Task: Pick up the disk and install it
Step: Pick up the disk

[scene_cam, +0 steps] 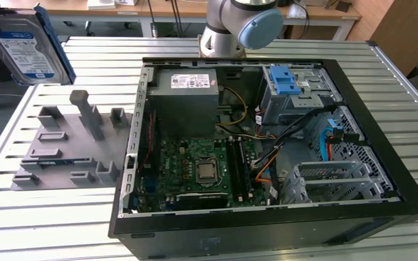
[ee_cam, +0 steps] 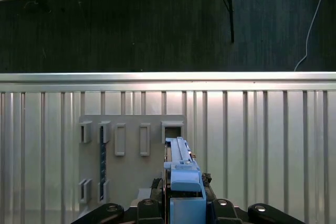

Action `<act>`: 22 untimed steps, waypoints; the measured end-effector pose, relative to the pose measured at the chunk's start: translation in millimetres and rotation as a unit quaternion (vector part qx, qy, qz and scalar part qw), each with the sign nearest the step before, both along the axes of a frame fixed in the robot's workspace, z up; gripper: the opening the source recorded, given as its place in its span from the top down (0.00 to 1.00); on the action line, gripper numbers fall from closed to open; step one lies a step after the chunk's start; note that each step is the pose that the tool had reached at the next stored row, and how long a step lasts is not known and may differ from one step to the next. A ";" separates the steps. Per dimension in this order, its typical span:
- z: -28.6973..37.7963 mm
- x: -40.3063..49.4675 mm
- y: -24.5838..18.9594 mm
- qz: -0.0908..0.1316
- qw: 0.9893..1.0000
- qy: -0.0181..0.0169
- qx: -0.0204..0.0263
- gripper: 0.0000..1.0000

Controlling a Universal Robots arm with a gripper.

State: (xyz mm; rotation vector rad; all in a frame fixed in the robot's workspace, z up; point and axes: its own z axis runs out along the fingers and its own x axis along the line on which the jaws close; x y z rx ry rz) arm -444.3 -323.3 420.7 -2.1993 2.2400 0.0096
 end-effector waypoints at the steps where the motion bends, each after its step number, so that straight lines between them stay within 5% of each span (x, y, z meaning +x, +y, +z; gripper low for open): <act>1: 1.0 0.0 0.0 0.000 1.000 0.000 0.000 0.64; 22: 27.5 -0.1 0.0 0.000 1.000 -0.002 0.000 0.64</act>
